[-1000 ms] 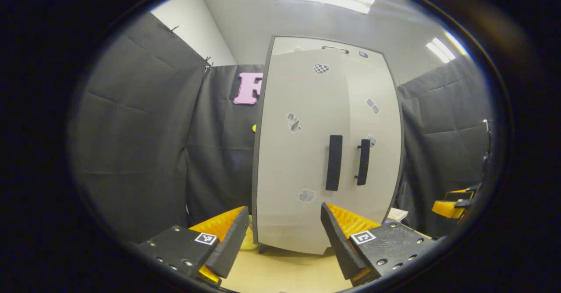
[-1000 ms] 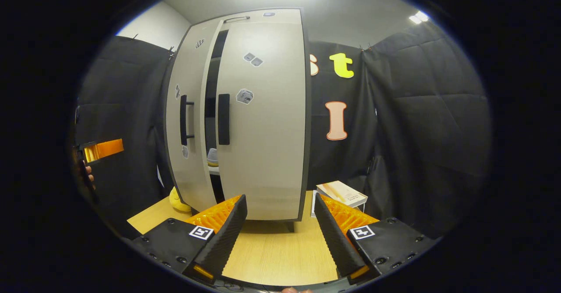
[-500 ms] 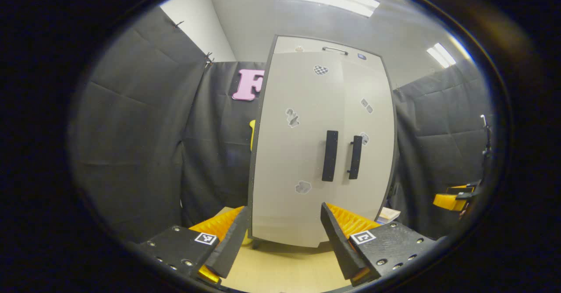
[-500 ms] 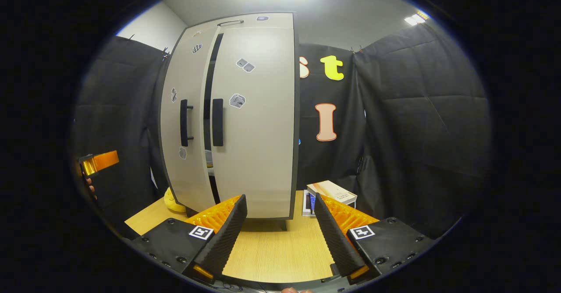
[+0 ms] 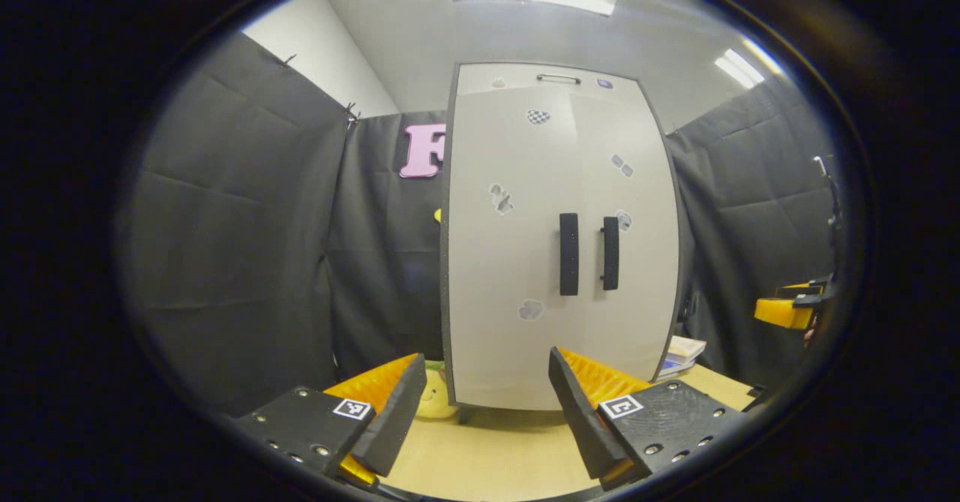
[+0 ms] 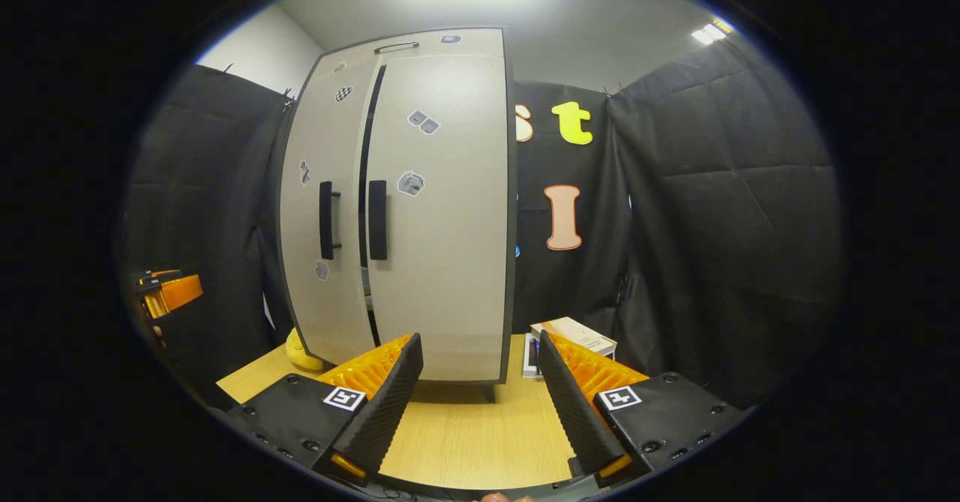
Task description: Grab one shoe with the right hand and put it into the shoe cabinet, grab the other shoe with the left hand and put it into the shoe cabinet; then close the right door with the right hand and the left door with the left hand.
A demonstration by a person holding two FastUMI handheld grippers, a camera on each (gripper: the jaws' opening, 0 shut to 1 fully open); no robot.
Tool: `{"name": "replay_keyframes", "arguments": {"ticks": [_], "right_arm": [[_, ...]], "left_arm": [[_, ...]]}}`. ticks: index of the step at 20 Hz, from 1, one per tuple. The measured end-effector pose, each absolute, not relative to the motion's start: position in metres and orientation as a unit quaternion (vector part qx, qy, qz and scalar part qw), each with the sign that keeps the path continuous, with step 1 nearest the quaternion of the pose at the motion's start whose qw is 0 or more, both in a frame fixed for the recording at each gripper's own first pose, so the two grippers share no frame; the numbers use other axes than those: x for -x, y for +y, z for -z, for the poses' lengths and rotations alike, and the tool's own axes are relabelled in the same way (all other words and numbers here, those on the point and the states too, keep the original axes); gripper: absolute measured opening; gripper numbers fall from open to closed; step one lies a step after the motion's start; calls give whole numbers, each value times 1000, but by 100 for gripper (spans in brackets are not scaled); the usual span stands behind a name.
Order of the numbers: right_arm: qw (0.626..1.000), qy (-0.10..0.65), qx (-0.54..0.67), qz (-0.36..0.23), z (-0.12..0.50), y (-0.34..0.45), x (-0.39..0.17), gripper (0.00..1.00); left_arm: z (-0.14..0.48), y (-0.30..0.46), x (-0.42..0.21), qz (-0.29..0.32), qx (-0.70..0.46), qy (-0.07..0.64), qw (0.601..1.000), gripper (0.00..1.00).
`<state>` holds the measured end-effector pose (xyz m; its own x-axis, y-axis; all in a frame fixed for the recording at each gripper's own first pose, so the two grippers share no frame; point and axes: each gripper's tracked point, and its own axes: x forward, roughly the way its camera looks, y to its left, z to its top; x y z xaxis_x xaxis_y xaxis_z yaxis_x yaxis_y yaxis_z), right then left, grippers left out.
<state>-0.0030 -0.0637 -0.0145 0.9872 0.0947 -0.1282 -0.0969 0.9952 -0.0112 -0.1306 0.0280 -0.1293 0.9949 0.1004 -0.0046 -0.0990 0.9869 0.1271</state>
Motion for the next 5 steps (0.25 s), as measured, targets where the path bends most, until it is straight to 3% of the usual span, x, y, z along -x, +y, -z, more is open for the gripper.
{"name": "replay_keyframes", "arguments": {"ticks": [5], "right_arm": [[995,79,7,-58,27,-57,3,97]], "left_arm": [[134,26,134,-42,-78,13,996,100]]}}
